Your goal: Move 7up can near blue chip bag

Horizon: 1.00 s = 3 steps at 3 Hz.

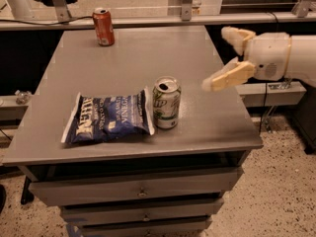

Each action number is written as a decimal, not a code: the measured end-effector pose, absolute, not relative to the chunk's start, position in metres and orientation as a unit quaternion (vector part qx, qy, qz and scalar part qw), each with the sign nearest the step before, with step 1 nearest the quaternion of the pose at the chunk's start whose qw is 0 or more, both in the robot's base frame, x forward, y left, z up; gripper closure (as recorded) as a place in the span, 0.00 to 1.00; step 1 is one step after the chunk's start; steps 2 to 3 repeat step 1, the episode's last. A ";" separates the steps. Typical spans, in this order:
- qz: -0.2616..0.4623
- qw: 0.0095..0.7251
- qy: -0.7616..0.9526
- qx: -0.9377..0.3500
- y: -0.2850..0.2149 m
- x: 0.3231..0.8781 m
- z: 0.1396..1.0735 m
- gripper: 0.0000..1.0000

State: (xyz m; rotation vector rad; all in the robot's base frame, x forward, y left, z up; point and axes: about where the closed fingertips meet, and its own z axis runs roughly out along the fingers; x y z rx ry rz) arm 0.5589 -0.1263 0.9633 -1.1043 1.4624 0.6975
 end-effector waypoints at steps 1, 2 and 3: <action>0.274 0.581 0.611 -0.463 -0.146 0.566 0.994 0.00; 0.274 0.581 0.611 -0.463 -0.146 0.566 0.994 0.00; 0.274 0.581 0.611 -0.463 -0.146 0.566 0.994 0.00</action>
Offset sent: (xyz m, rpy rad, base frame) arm 0.0000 0.0000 0.0000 0.0000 0.0000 0.0000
